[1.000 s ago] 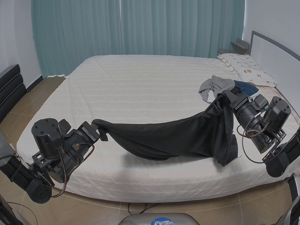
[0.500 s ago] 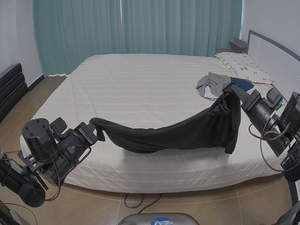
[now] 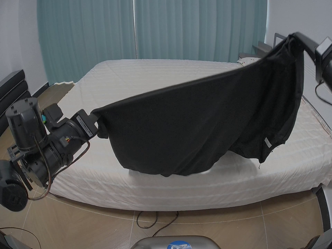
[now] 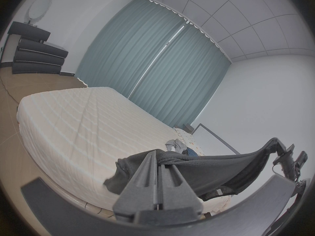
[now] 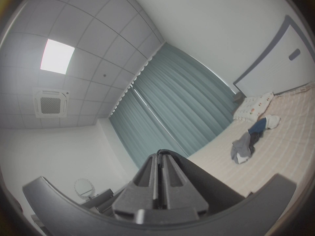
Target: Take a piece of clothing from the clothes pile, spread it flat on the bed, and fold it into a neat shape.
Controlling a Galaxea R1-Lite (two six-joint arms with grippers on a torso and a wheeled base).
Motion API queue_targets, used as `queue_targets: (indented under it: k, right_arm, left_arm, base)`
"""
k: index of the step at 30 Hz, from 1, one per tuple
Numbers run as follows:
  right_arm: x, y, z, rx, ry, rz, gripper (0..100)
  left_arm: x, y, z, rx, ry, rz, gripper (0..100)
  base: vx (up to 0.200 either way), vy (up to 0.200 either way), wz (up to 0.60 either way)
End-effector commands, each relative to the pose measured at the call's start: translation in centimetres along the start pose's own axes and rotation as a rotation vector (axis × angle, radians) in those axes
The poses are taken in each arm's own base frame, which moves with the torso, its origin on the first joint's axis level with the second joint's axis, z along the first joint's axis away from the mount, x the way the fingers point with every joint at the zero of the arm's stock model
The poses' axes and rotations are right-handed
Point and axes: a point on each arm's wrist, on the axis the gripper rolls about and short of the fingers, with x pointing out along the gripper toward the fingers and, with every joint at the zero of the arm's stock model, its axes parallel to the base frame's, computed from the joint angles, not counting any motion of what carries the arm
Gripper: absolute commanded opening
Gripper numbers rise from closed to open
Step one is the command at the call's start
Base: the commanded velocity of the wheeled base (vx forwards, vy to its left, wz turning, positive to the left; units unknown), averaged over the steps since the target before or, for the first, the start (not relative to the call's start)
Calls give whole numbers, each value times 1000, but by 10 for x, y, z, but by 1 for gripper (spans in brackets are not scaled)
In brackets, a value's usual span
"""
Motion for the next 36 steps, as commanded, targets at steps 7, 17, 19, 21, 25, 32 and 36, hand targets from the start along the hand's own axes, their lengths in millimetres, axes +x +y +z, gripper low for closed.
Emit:
queue_targets:
  k: [7, 17, 19, 21, 25, 32, 36]
  right_arm:
    - [72, -1, 4, -42, 21, -88, 0]
    - [126, -58, -44, -84, 66, -182, 0]
    - [138, -67, -56, -86, 56, -177, 0]
    - [147, -74, -67, -86, 48, -175, 0]
    - [163, -90, -88, -88, 67, -188, 0]
    - [202, -128, -143, -94, 70, -209, 0]
    - [206, -158, -181, -108, 114, -275, 0]
  left_arm:
    - [29, -33, 52, -131, -21, 16, 0]
    - [87, -16, 32, -120, 27, 94, 0]
    - [102, -10, 25, -118, 44, 112, 0]
    - [118, -4, 20, -117, 47, 128, 0]
    - [150, 10, 9, -117, 48, 160, 0]
    - [209, 39, -18, -110, 39, 199, 0]
    - [232, 55, -43, -98, 65, 228, 0]
  base:
    - [57, 0, 0]
    - [200, 0, 0]
    - [200, 0, 0]
    - [200, 0, 0]
    - [200, 0, 0]
    - [200, 0, 0]
    - [150, 0, 0]
